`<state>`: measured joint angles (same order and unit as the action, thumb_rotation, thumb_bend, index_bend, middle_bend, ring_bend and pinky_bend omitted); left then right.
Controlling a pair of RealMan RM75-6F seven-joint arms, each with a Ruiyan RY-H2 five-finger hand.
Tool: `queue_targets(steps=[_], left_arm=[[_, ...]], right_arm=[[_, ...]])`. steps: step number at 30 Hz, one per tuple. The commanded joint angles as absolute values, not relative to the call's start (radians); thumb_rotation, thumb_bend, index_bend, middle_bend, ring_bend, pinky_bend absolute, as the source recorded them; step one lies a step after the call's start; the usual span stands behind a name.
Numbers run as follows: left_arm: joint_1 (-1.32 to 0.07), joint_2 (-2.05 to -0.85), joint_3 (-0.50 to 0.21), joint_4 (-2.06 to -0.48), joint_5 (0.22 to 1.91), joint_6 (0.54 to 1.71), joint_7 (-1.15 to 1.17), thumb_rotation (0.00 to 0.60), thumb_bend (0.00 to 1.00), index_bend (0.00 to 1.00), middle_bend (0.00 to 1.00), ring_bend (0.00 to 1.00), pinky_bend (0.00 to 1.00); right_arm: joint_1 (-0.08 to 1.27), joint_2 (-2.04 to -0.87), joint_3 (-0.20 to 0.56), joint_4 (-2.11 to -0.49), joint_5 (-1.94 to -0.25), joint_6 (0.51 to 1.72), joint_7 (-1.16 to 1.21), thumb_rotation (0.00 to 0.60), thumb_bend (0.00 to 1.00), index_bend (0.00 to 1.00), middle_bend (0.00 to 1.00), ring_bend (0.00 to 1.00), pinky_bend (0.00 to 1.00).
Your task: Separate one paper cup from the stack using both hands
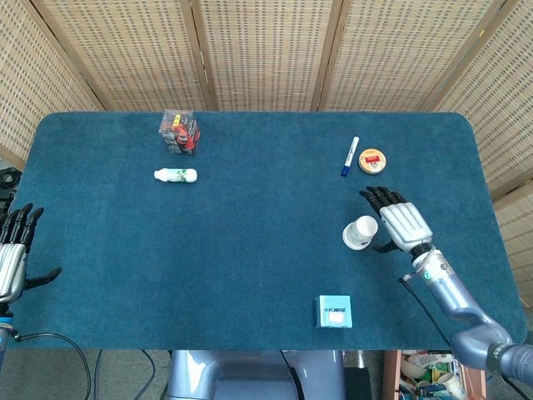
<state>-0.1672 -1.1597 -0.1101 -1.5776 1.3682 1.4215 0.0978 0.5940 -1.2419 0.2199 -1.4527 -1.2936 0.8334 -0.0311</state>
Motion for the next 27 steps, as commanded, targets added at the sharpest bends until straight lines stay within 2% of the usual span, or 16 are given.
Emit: queue_targets(steps=[1,4,11,15,18,22,27], left_arm=[[-0.168,-1.161,-0.112,-1.574,1.361,1.416,0.100,0.600,0.01,0.00,0.00,0.00,0.00],[-0.171,-1.162,-0.113,-1.573,1.355,1.408,0.100,0.600,0.01,0.00,0.00,0.00,0.00],[-0.177,-1.165,-0.114,-1.565,1.346,1.393,0.104,0.600,0.01,0.00,0.00,0.00,0.00],[-0.179,-1.166,-0.113,-1.563,1.343,1.388,0.102,0.600,0.01,0.00,0.00,0.00,0.00],[-0.179,-1.165,-0.114,-1.563,1.342,1.387,0.100,0.600,0.02,0.00,0.00,0.00,0.00],[-0.179,-1.164,-0.113,-1.561,1.340,1.383,0.096,0.600,0.02,0.00,0.00,0.00,0.00],[-0.188,-1.163,-0.114,-1.554,1.342,1.372,0.096,0.600,0.02,0.00,0.00,0.00,0.00]], right_arm=[[0.639,-1.306,0.226,-1.390,-1.250,0.775,-0.020,0.600,0.00,0.14,0.21,0.10,0.27],[0.655,-1.336,0.221,-1.350,-1.235,0.756,-0.022,0.600,0.03,0.20,0.28,0.18,0.35],[0.669,-1.375,0.213,-1.299,-1.227,0.753,-0.006,0.600,0.12,0.30,0.39,0.28,0.45],[0.675,-1.395,0.211,-1.271,-1.222,0.750,0.015,0.600,0.19,0.42,0.49,0.38,0.56],[0.679,-1.405,0.208,-1.250,-1.223,0.750,0.021,0.600,0.25,0.48,0.54,0.43,0.62],[0.679,-1.409,0.204,-1.242,-1.236,0.769,0.035,0.600,0.32,0.51,0.57,0.46,0.65],[0.673,-1.373,0.211,-1.300,-1.267,0.805,0.082,0.600,0.33,0.51,0.57,0.47,0.65]])
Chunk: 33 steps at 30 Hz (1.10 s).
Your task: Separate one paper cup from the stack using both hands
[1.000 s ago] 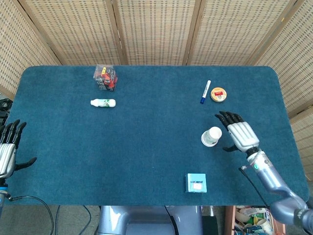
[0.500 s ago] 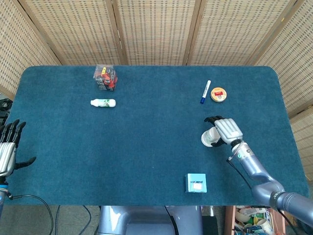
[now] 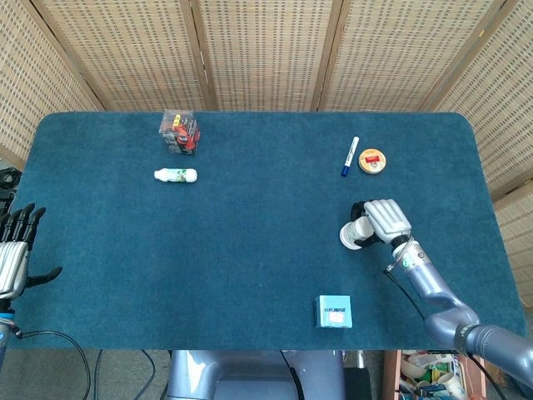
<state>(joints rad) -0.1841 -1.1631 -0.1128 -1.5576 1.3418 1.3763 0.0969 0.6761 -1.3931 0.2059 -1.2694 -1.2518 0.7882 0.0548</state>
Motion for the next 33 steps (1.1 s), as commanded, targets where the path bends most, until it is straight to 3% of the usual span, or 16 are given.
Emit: queue_targets(steps=[1,12,20,30,33], left_arm=[[-0.194,-1.163,-0.118,-1.549,1.344,1.368,0.093,0.600,0.02,0.00,0.00,0.00,0.00],[-0.348,-1.228,-0.181,-1.422,1.482,1.335,0.034,0.600,0.02,0.00,0.00,0.00,0.00],[-0.497,-1.374,-0.224,-1.320,1.583,1.341,0.060,0.600,0.02,0.00,0.00,0.00,0.00],[-0.620,-1.566,-0.220,-1.184,1.627,1.327,0.056,0.600,0.02,0.00,0.00,0.00,0.00],[-0.640,-1.618,-0.212,-1.128,1.648,1.356,0.015,0.600,0.02,0.04,0.00,0.00,0.00]], right_arm=[[0.672,-1.363,0.219,-1.322,-1.271,0.811,0.106,0.600,0.33,0.51,0.57,0.47,0.65],[0.713,-1.267,0.331,-1.499,-1.196,0.714,0.417,0.600,0.36,0.51,0.57,0.47,0.66],[0.784,-1.325,0.400,-1.497,-0.994,0.611,0.514,0.600,0.37,0.51,0.57,0.47,0.66],[0.886,-1.434,0.437,-1.435,-0.804,0.587,0.485,0.600,0.38,0.51,0.57,0.47,0.66],[0.906,-1.456,0.443,-1.417,-0.753,0.589,0.476,0.600,0.38,0.51,0.57,0.47,0.66]])
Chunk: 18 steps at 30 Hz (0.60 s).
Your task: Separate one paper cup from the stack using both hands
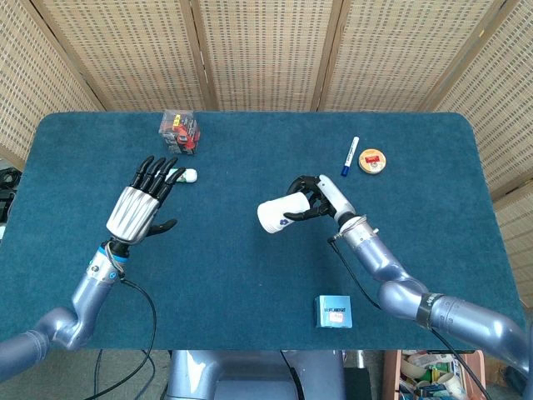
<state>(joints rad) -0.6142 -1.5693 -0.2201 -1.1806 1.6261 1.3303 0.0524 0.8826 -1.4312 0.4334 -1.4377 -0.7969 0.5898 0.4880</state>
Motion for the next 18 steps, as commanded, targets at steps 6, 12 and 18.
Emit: queue_targets(steps=[6,12,18], left_arm=[[-0.682,-1.704,-0.204,-1.023,1.666,1.379,-0.016,0.600,0.02,0.19,0.00,0.00,0.00],[-0.735,-1.796,-0.206,-0.917,1.674,1.394,-0.031,0.600,0.04,0.35,0.00,0.00,0.00],[-0.771,-1.846,-0.205,-0.852,1.672,1.393,-0.040,0.600,0.10,0.40,0.00,0.00,0.00]], right_arm=[[0.918,-1.472,0.459,-1.410,-0.691,0.577,0.480,0.600,0.38,0.51,0.57,0.47,0.66],[0.908,-1.471,0.471,-1.416,-0.707,0.558,0.496,0.600,0.38,0.51,0.57,0.47,0.66],[0.898,-1.466,0.478,-1.423,-0.721,0.551,0.505,0.600,0.38,0.51,0.57,0.47,0.66]])
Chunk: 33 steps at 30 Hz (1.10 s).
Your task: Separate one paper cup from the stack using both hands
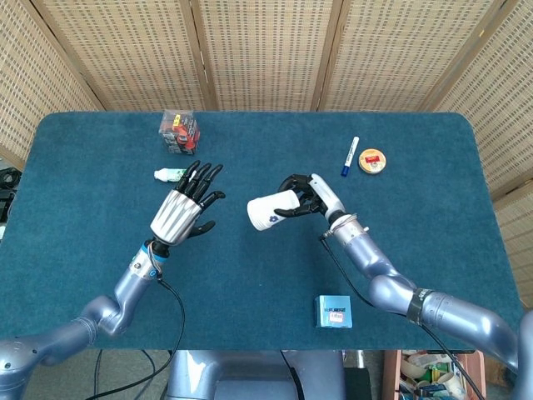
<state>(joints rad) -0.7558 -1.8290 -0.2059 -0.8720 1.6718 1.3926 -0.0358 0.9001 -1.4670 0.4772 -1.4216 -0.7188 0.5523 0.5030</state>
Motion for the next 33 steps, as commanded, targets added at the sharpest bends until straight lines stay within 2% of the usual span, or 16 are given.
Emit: queue_targets(steps=[1,8,33], left_arm=[[-0.777,-1.854,-0.205,-0.842,1.673,1.395,-0.042,0.600,0.11,0.40,0.00,0.00,0.00],[-0.823,-1.910,-0.209,-0.787,1.670,1.400,-0.045,0.600,0.17,0.46,0.00,0.00,0.00],[-0.892,-2.025,-0.205,-0.635,1.629,1.439,-0.055,0.600,0.33,0.51,0.00,0.00,0.00]], right_arm=[[0.897,-1.465,0.479,-1.425,-0.723,0.548,0.506,0.600,0.38,0.51,0.57,0.47,0.66],[0.894,-1.471,0.484,-1.430,-0.726,0.535,0.517,0.600,0.39,0.51,0.57,0.47,0.66],[0.893,-1.485,0.492,-1.422,-0.739,0.497,0.542,0.600,0.41,0.51,0.58,0.47,0.66]])
